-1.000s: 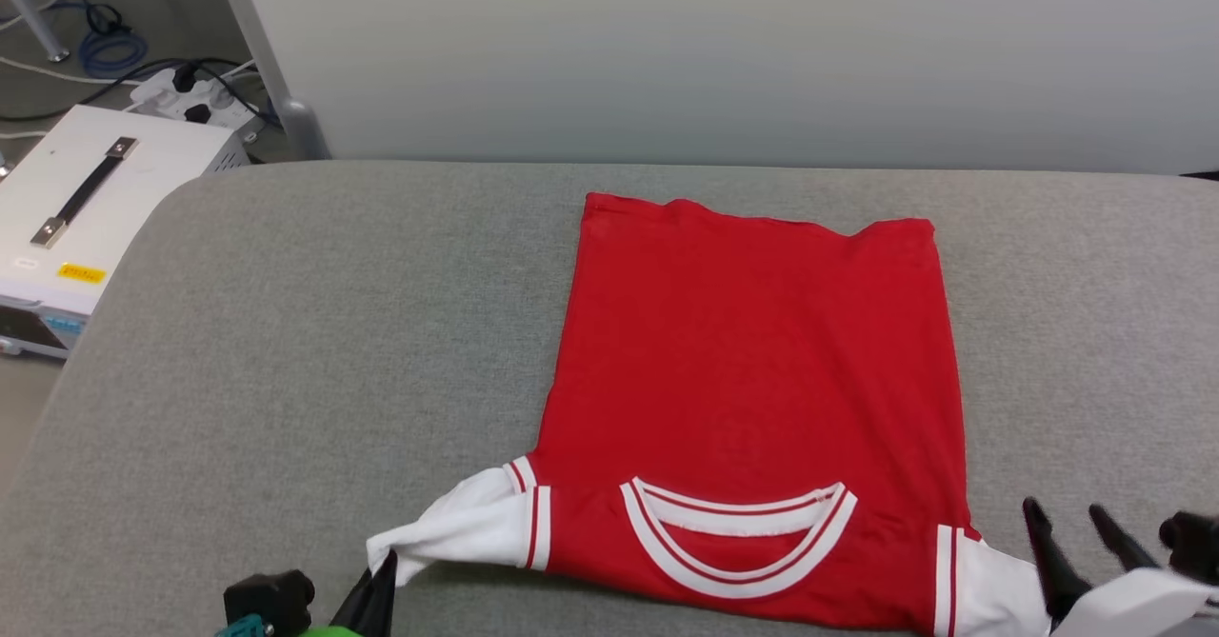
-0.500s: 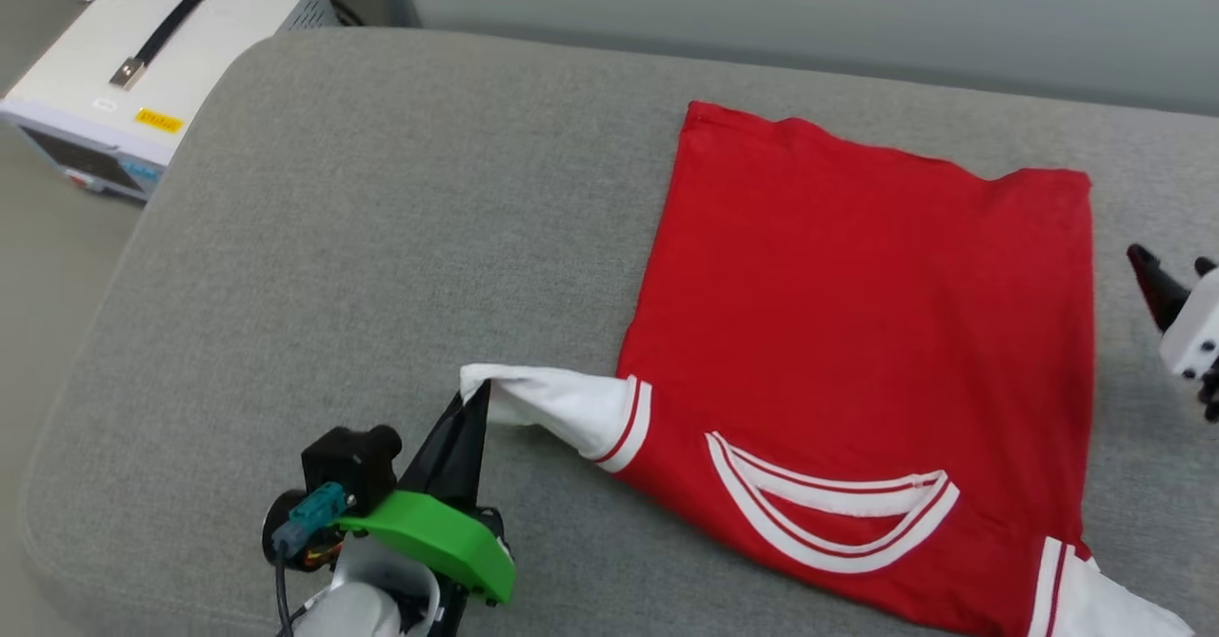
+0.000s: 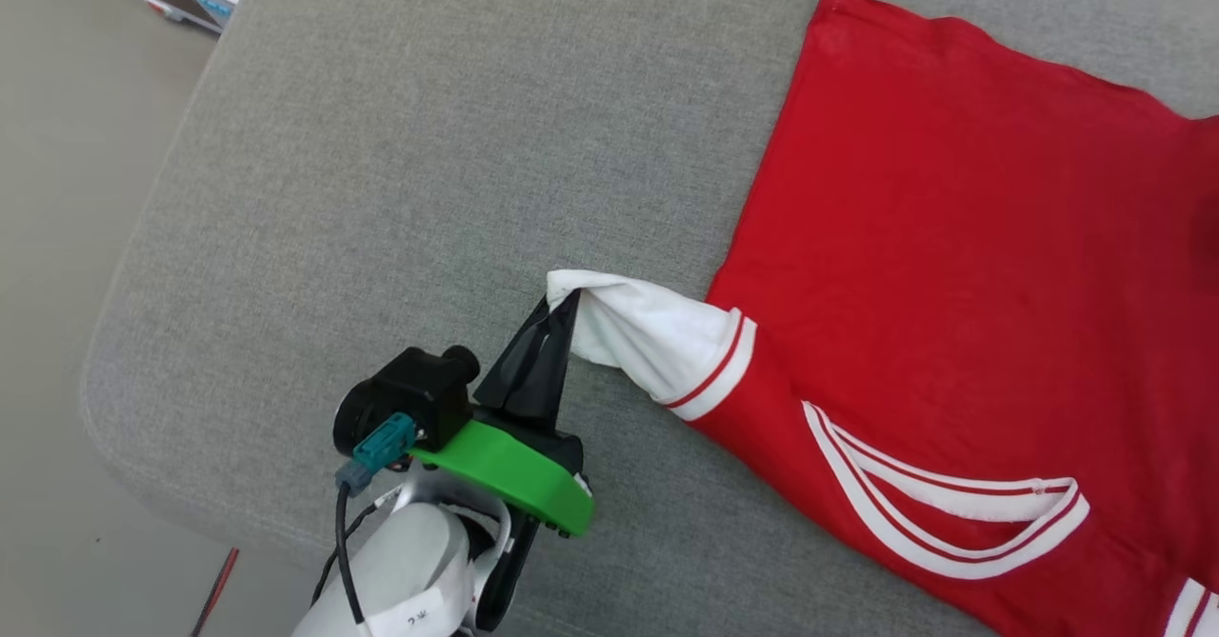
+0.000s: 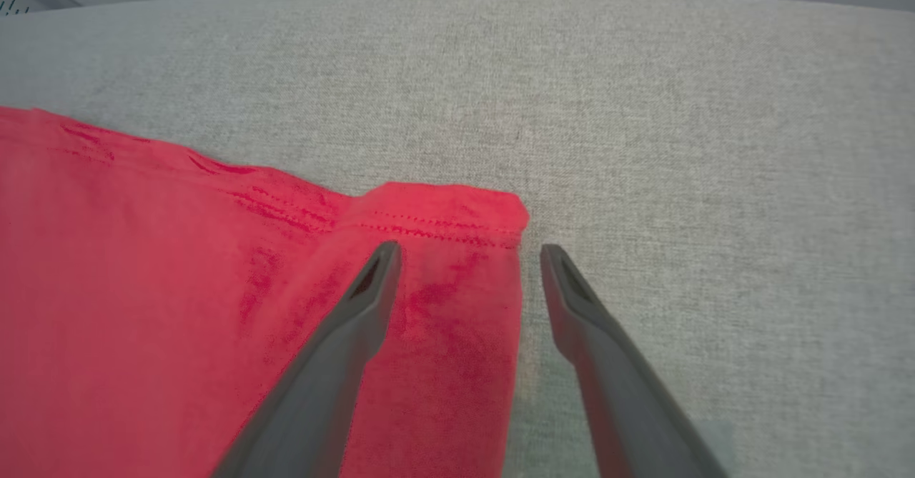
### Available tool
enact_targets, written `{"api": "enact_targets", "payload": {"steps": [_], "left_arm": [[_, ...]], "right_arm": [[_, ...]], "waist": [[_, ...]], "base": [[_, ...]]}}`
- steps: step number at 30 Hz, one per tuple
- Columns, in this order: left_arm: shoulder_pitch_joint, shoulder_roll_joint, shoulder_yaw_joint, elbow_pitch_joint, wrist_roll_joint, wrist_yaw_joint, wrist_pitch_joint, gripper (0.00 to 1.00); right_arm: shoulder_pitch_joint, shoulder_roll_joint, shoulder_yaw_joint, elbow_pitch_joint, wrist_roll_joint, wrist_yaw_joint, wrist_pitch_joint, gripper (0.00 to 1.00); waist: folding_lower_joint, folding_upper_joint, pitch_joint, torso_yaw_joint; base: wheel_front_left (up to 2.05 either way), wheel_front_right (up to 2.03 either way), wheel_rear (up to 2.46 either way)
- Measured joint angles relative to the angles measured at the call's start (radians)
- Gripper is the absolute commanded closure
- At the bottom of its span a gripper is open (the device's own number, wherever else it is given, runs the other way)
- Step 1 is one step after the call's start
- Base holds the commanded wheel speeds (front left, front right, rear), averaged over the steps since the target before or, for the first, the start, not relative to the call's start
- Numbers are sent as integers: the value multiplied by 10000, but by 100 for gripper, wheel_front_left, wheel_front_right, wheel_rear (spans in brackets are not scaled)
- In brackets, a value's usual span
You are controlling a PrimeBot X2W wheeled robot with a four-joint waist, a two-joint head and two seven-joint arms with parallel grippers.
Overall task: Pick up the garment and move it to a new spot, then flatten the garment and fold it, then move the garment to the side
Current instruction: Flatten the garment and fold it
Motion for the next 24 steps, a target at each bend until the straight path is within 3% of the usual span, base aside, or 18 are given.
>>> {"api": "enact_targets", "payload": {"steps": [8, 9, 10, 11, 15, 20, 24], "left_arm": [[-283, -188, -140, -107, 130, -4, -96, 100], [-283, -190, -142, -98, 128, -4, -96, 100], [-283, -194, -144, -82, 128, -4, -96, 100], [-283, -194, -138, -71, 128, -4, -98, 100], [-283, -198, -123, 33, 128, -2, -105, 100], [-41, -125, -38, 472, -12, 23, -109, 100], [603, 213, 182, 759, -163, 176, -94, 100]], "right_arm": [[-231, -58, 150, 573, 265, -75, 1097, 0], [-311, -115, 163, 614, 341, -73, 1375, 53], [-359, -163, 176, 614, 416, -73, 1601, 85], [-401, -186, 174, 616, 470, -75, 1739, 100], [-450, -211, 313, 604, 591, -75, 2034, 100], [-151, -221, 504, 424, 581, -73, 1833, 100], [651, -621, 734, -360, 550, -73, 1739, 100]], "waist": [[-1, 0, 807, 449], [-1, -1, 851, 486], [-1, 0, 874, 517], [-1, -1, 884, 523], [-1, 0, 819, 475], [-1, 0, 58, 278], [-1, 0, -813, -71]], "base": [[0, 0, 0], [0, 0, 0], [0, 0, 0], [0, 0, 0], [0, 0, 0], [0, 0, 0], [0, 0, 0]]}}
